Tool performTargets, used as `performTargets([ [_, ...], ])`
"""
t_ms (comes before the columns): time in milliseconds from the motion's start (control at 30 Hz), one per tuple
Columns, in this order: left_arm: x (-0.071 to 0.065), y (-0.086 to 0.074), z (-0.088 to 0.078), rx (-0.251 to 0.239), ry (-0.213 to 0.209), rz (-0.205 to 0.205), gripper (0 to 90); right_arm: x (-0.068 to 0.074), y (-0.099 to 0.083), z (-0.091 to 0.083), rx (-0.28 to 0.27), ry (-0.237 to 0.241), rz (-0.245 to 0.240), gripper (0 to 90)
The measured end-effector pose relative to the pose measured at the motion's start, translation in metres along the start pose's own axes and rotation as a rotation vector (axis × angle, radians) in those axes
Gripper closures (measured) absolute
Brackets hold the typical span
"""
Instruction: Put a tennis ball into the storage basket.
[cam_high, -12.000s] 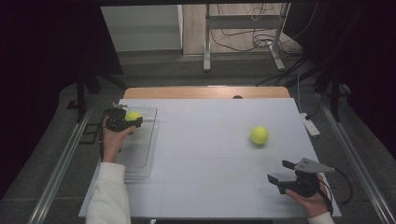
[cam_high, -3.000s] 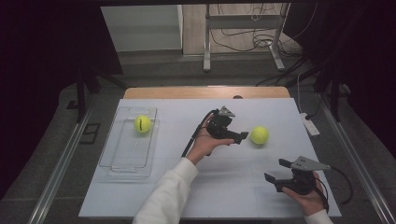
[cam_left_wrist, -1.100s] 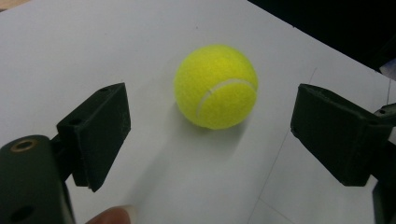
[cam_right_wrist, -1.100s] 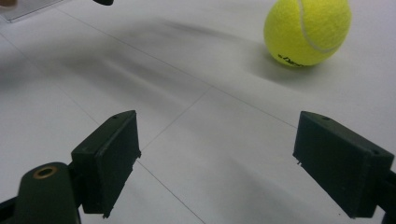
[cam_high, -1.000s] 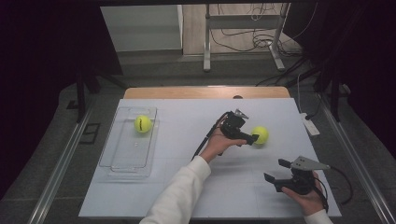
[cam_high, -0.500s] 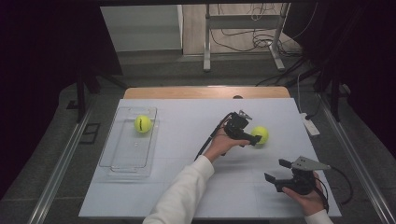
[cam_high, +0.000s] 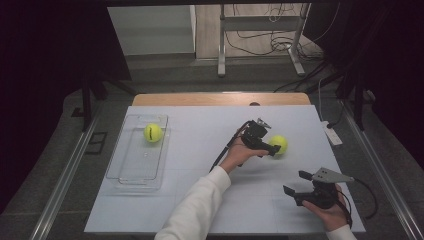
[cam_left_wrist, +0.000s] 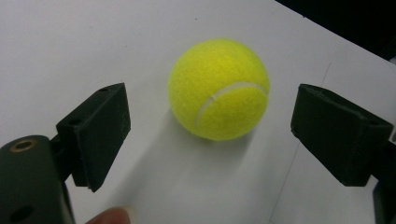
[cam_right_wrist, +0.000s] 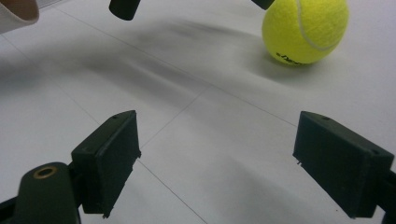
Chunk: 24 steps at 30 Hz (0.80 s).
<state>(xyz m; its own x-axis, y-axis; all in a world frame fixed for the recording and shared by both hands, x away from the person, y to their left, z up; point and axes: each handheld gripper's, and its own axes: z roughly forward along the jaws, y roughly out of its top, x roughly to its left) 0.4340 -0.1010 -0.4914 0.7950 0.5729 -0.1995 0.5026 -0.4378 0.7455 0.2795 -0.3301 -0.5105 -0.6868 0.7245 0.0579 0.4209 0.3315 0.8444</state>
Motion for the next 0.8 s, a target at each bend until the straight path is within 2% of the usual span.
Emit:
performTargets([
  [800,-0.003,0.005,0.02,0.018,-0.006,0.001,12.9,-0.004,-0.003,-0.005,-0.004,-0.004,0.012,14.6],
])
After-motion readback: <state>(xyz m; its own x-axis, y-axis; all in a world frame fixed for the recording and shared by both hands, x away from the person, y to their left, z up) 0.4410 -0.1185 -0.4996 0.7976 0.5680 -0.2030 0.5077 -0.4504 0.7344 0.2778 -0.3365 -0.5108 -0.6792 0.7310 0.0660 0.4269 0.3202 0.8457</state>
